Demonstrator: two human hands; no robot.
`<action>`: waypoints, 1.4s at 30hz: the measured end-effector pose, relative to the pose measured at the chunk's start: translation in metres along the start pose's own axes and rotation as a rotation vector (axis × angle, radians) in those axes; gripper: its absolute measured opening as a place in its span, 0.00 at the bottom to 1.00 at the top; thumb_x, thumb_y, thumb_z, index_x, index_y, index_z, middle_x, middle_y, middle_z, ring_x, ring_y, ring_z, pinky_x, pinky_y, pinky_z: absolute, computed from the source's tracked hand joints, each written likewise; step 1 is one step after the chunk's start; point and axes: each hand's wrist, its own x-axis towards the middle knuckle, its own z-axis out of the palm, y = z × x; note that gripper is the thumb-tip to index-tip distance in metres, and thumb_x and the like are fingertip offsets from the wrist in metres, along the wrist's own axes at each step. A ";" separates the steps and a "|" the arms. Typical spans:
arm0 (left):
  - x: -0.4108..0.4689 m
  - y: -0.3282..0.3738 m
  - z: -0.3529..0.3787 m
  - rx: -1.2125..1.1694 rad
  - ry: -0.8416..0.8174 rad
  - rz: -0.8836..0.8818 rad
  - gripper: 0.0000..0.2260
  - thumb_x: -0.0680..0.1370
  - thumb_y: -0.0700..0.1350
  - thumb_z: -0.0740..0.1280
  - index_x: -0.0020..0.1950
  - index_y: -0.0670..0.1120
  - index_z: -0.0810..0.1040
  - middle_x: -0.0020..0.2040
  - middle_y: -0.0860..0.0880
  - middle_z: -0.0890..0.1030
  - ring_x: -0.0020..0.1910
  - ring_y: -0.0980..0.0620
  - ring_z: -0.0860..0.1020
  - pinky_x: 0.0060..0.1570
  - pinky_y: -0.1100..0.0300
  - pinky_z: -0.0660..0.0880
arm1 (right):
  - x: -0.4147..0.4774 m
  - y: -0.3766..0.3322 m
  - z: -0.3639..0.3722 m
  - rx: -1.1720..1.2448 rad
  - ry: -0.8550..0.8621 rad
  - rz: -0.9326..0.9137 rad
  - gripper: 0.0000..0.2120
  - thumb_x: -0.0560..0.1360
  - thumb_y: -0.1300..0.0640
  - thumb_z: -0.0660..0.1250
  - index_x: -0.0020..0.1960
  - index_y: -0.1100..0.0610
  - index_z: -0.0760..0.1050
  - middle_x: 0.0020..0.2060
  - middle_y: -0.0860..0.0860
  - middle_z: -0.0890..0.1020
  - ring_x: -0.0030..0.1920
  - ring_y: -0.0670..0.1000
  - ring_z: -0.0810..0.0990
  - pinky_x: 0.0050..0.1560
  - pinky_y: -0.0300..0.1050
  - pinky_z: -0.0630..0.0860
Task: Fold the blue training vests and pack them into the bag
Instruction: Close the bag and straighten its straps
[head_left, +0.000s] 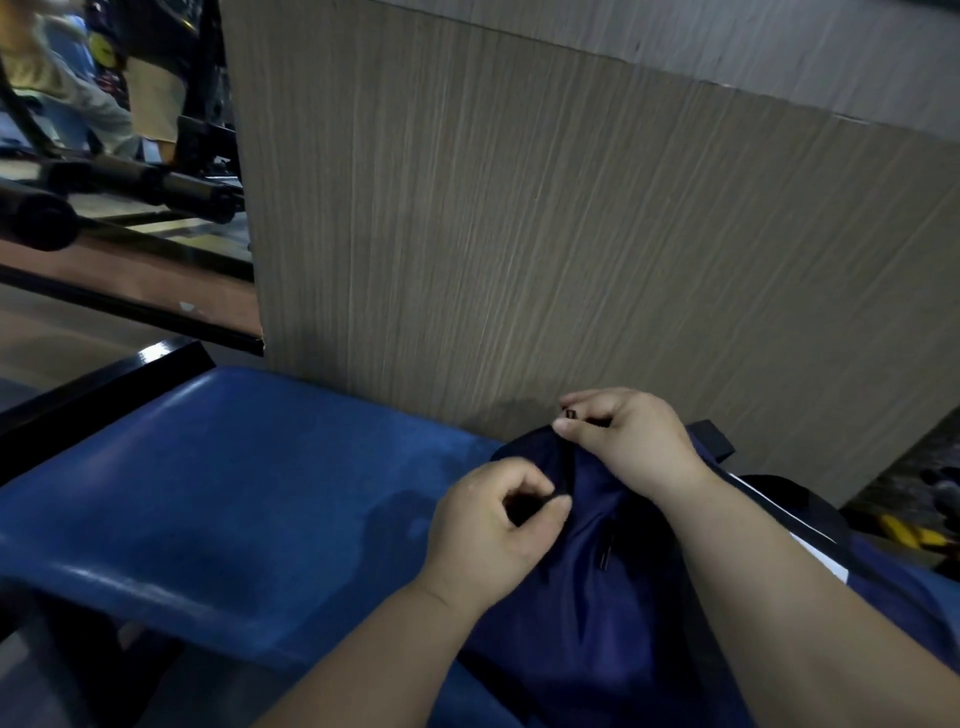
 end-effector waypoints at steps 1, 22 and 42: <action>0.004 0.005 0.001 0.007 -0.034 -0.114 0.16 0.68 0.65 0.67 0.48 0.57 0.78 0.41 0.59 0.80 0.43 0.60 0.79 0.45 0.56 0.78 | 0.000 0.001 0.000 0.047 -0.036 -0.019 0.04 0.73 0.51 0.74 0.39 0.46 0.84 0.47 0.33 0.79 0.57 0.38 0.77 0.63 0.39 0.68; 0.021 0.005 0.021 0.350 -0.154 -0.325 0.09 0.75 0.58 0.69 0.45 0.54 0.80 0.42 0.57 0.80 0.45 0.58 0.78 0.55 0.55 0.73 | -0.010 0.022 0.024 0.212 -0.089 0.156 0.11 0.72 0.54 0.75 0.33 0.44 0.80 0.30 0.39 0.82 0.34 0.36 0.79 0.42 0.32 0.74; 0.003 -0.018 0.027 0.071 0.092 0.024 0.10 0.71 0.57 0.67 0.35 0.52 0.78 0.35 0.58 0.79 0.38 0.60 0.77 0.48 0.70 0.71 | 0.053 0.014 0.021 -0.031 -0.315 0.105 0.06 0.74 0.55 0.74 0.48 0.57 0.85 0.51 0.48 0.83 0.56 0.47 0.80 0.59 0.35 0.69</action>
